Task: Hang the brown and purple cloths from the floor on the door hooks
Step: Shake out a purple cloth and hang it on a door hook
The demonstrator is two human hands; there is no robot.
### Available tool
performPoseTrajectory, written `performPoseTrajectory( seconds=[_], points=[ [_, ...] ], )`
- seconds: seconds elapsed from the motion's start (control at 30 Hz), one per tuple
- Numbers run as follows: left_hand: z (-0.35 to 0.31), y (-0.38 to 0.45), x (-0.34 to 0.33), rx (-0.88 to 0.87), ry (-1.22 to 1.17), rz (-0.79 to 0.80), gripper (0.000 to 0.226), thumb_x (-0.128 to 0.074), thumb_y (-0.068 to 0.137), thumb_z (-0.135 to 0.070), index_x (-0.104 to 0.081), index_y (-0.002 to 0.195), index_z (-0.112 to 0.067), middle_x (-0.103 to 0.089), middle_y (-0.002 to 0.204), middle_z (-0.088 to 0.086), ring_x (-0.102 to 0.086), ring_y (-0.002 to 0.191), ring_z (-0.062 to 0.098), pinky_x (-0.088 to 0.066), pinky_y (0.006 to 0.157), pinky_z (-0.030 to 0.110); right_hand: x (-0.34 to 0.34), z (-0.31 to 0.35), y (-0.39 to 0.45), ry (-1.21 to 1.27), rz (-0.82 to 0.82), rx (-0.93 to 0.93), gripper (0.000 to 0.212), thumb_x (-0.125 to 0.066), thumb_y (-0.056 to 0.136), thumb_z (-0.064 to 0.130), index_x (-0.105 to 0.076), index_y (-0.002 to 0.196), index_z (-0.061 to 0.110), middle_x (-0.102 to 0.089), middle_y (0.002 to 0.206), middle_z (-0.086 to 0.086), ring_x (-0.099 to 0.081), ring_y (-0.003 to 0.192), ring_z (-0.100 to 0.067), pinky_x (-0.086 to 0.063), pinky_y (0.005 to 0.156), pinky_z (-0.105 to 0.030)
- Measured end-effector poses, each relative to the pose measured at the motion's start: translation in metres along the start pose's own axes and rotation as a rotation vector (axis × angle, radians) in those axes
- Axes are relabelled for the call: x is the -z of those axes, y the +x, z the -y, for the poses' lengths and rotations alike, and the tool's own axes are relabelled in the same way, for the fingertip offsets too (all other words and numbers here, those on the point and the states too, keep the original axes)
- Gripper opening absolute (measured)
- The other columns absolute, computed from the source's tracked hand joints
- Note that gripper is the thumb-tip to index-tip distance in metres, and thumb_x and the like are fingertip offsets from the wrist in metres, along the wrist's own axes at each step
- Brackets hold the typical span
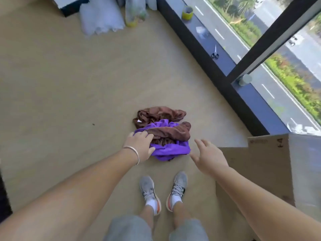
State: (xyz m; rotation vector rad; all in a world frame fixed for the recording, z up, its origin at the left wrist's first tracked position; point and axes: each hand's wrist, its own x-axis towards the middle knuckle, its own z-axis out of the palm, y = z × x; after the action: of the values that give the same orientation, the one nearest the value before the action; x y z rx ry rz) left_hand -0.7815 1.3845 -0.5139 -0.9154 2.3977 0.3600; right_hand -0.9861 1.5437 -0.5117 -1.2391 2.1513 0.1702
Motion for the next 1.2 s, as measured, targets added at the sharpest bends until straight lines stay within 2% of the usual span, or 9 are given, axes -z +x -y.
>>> performPoseTrajectory(
  seconds=[0.3,0.47,0.63,0.73,0.8,0.93,1.03,1.13,1.2],
  points=[
    [0.007,0.083,-0.197,0.043,-0.093,0.133,0.052,-0.045,0.093,-0.046,-0.039,0.138,-0.021,-0.049,0.132,-0.001,-0.046,0.124,0.021,-0.032,0.101,0.037,-0.17,-0.042,0.101,-0.099,0.199,0.042,0.065,-0.045,0.093,0.053,-0.029,0.147,0.021,-0.034,0.149,-0.002,-0.037,0.134,-0.022,-0.033,0.108,-0.036],
    [0.03,0.136,-0.285,0.06,-0.118,0.112,0.05,-0.047,0.094,-0.042,-0.039,0.138,-0.019,-0.049,0.131,0.001,-0.047,0.122,0.023,-0.036,0.096,0.036,-0.246,-0.057,0.167,-0.115,0.252,0.06,0.052,-0.044,0.095,0.048,-0.038,0.138,0.019,-0.043,0.14,-0.005,-0.045,0.125,-0.027,-0.038,0.097,-0.038],
    [0.052,0.188,-0.355,0.038,-0.148,0.067,0.057,-0.053,0.093,-0.035,-0.036,0.143,-0.015,-0.046,0.137,0.006,-0.045,0.124,0.027,-0.037,0.097,0.04,-0.31,-0.057,0.228,-0.148,0.29,0.072,0.05,-0.043,0.095,0.045,-0.041,0.136,0.017,-0.043,0.138,-0.009,-0.046,0.121,-0.032,-0.04,0.091,-0.041],
    [0.064,0.225,-0.387,-0.021,-0.133,-0.001,0.065,-0.06,0.089,-0.031,-0.034,0.146,-0.013,-0.042,0.144,0.009,-0.04,0.131,0.027,-0.035,0.103,0.042,-0.345,-0.051,0.263,-0.094,0.278,0.083,0.048,-0.043,0.096,0.042,-0.041,0.136,0.017,-0.041,0.137,-0.009,-0.045,0.12,-0.032,-0.041,0.085,-0.04],
    [0.072,0.25,-0.406,-0.084,-0.069,-0.038,0.064,-0.064,0.086,-0.031,-0.04,0.142,-0.011,-0.045,0.14,0.011,-0.039,0.131,0.028,-0.035,0.103,0.043,-0.364,-0.048,0.289,-0.067,0.241,0.102,0.045,-0.045,0.097,0.038,-0.041,0.136,0.016,-0.04,0.138,-0.008,-0.045,0.12,-0.032,-0.04,0.081,-0.039],
    [0.086,0.288,-0.435,-0.145,0.113,-0.056,0.046,-0.066,0.081,-0.037,-0.058,0.119,-0.012,-0.057,0.119,0.008,-0.048,0.115,0.03,-0.031,0.097,0.041,-0.391,-0.048,0.329,-0.067,0.204,0.139,0.052,-0.053,0.094,0.024,-0.036,0.142,0.018,-0.037,0.142,-0.003,-0.044,0.123,-0.028,-0.043,0.086,-0.04],
    [0.092,0.294,-0.448,-0.1,0.127,-0.074,0.029,-0.065,0.08,-0.03,-0.062,0.102,-0.012,-0.062,0.101,0.01,-0.054,0.104,0.032,-0.028,0.1,0.042,-0.405,-0.049,0.34,-0.176,0.211,0.133,0.056,-0.059,0.085,0.014,-0.039,0.137,0.019,-0.046,0.131,-0.006,-0.054,0.109,-0.032,-0.044,0.075,-0.038],
    [0.095,0.283,-0.449,-0.057,0.112,-0.022,0.018,-0.057,0.086,-0.025,-0.061,0.1,-0.014,-0.066,0.093,0.01,-0.058,0.094,0.033,-0.036,0.087,0.04,-0.409,-0.045,0.334,-0.283,0.192,0.1,0.044,-0.056,0.081,0.009,-0.044,0.123,0.017,-0.056,0.115,-0.009,-0.06,0.095,-0.035,-0.039,0.065,-0.036],
    [0.099,0.27,-0.444,-0.059,0.118,0.018,0.019,-0.056,0.086,-0.025,-0.059,0.103,-0.018,-0.067,0.093,0.006,-0.06,0.092,0.031,-0.034,0.076,0.036,-0.403,-0.041,0.324,-0.321,0.216,0.072,0.037,-0.056,0.082,0.01,-0.046,0.116,0.018,-0.056,0.109,-0.008,-0.061,0.091,-0.034,-0.038,0.063,-0.035]
  ],
)
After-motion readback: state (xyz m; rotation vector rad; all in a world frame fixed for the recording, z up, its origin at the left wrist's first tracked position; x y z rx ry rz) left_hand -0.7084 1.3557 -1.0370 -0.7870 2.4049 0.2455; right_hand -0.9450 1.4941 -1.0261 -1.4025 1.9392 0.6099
